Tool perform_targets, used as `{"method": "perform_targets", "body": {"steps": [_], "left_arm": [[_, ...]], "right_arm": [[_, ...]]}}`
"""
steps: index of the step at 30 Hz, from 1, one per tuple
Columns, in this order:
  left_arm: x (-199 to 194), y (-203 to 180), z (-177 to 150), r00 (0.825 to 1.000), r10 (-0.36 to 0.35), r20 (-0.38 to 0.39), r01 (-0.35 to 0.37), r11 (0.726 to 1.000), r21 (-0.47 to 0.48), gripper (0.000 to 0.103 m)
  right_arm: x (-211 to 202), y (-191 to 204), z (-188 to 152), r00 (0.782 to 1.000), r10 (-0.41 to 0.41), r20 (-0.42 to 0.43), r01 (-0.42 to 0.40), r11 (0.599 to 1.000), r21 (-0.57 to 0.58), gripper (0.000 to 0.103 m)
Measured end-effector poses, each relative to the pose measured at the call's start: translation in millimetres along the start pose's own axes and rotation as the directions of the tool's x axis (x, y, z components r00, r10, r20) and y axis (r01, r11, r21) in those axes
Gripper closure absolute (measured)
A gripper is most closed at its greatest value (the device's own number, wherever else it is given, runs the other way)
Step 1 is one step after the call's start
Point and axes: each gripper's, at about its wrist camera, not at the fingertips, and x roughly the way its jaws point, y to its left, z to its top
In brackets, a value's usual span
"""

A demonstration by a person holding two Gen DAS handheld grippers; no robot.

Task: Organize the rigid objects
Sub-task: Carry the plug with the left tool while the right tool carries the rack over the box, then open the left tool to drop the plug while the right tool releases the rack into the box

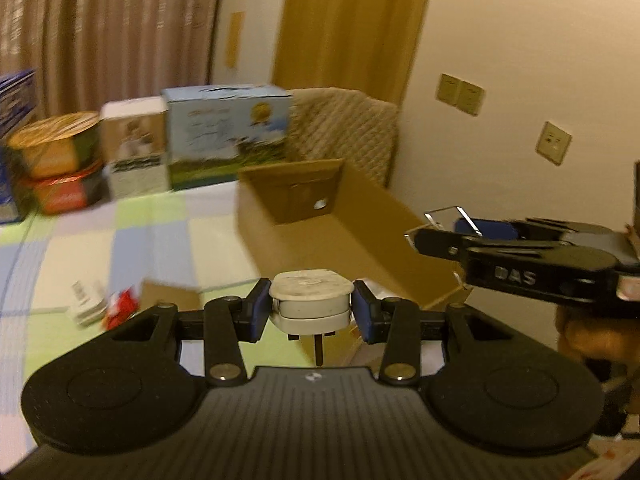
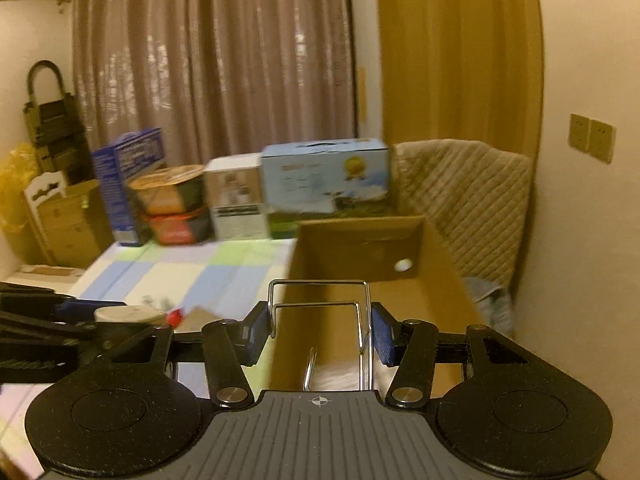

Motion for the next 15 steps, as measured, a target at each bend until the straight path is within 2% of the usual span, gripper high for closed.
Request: {"method": "perform_targets", "body": {"steps": [5,8,15], "left_arm": [[47.5,-16.4,26.8,0.999,-0.045,-0.03,0.045,0.999,0.022,0.065],[77.7,-20.7,38.3,0.997,-0.051,-0.059,0.054,0.998,0.036,0.065],[129.9,-24.2,53.7,0.994,-0.043,-0.097,0.05,0.996,0.069,0.065]], "right_arm": [[31.7,-43.9,15.2,0.999,-0.033,-0.034,0.033,0.999,0.02,0.054],[51.3,-65.4,19.8,0.997,-0.054,-0.061,0.056,0.998,0.036,0.053],[91.6,-98.7,28.7,0.993,-0.048,-0.108,0.057,0.995,0.082,0.053]]}}
